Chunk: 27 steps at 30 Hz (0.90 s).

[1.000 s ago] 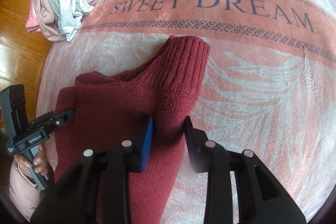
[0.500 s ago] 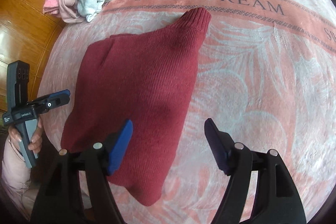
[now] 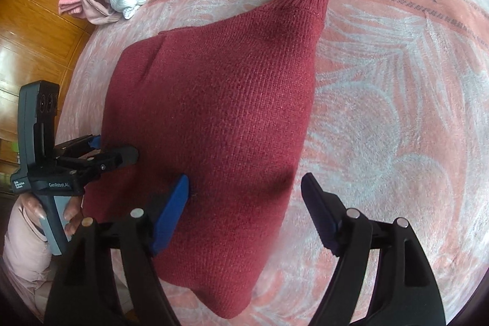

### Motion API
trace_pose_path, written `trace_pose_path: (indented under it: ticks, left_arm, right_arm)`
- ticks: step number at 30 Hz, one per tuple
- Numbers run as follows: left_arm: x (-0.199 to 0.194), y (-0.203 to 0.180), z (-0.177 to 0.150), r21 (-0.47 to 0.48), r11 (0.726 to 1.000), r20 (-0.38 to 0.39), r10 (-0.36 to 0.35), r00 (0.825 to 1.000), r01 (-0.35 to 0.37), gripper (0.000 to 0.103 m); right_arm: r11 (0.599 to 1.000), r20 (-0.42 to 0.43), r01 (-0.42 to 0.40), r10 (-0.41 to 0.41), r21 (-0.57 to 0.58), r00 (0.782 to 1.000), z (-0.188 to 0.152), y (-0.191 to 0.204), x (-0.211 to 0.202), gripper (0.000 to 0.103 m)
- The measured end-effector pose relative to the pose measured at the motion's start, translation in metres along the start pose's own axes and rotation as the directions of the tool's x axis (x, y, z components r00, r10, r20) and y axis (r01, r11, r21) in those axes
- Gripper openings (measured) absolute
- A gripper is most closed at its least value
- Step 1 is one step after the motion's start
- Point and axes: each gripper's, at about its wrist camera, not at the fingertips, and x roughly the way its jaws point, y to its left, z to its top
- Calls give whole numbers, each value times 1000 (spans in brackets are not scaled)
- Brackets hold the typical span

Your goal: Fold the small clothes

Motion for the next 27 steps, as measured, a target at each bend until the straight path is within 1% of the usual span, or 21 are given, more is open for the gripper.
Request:
trace_pose_path:
  ticks: [2, 6, 8, 11, 13, 15, 17, 21, 24, 25, 27]
  left_arm:
    - [9, 4, 3, -23, 999, -17, -31, 999, 31, 99]
    - [18, 13, 7, -44, 995, -46, -90, 995, 88, 100]
    - [21, 12, 9, -39, 995, -51, -91, 995, 89, 100]
    - [23, 4, 11, -15, 998, -40, -68, 997, 68, 100]
    - [24, -1, 11, 8, 999, -25, -51, 998, 51, 100]
    - [25, -4, 10, 23, 999, -13, -45, 999, 45, 100]
    - [25, -5, 10, 28, 998, -5, -56, 998, 56, 99]
    - [27, 0, 7, 57, 993, 17, -108, 994, 107, 99]
    - [28, 0, 7, 79, 992, 12, -103, 995, 102, 99]
    - [26, 4, 5, 81, 992, 14, -95, 995, 94, 96]
    - [25, -1, 6, 88, 992, 27, -96, 995, 94, 88]
  right_arm:
    - [1000, 4, 17, -17, 1, 1000, 0, -2, 6, 83]
    - [1000, 21, 27, -27, -7, 999, -4, -2, 15, 86]
    - [1000, 30, 28, -28, -10, 999, -5, -2, 18, 87]
    - [1000, 41, 22, -22, -21, 999, -7, -1, 22, 87]
    - [999, 49, 16, -14, -40, 999, -8, 1, 23, 85]
    - [998, 53, -6, 9, -60, 999, -9, 3, 22, 75]
    - [996, 59, -3, 8, -84, 998, -10, 5, 20, 72]
    - [993, 76, -7, 16, -115, 997, -14, 8, 17, 65]
    - [991, 89, -4, 16, -137, 996, -15, 10, 15, 62]
    - [990, 91, -4, 17, -139, 996, -16, 10, 15, 61]
    - [989, 91, -8, 21, -145, 996, -15, 10, 14, 59]
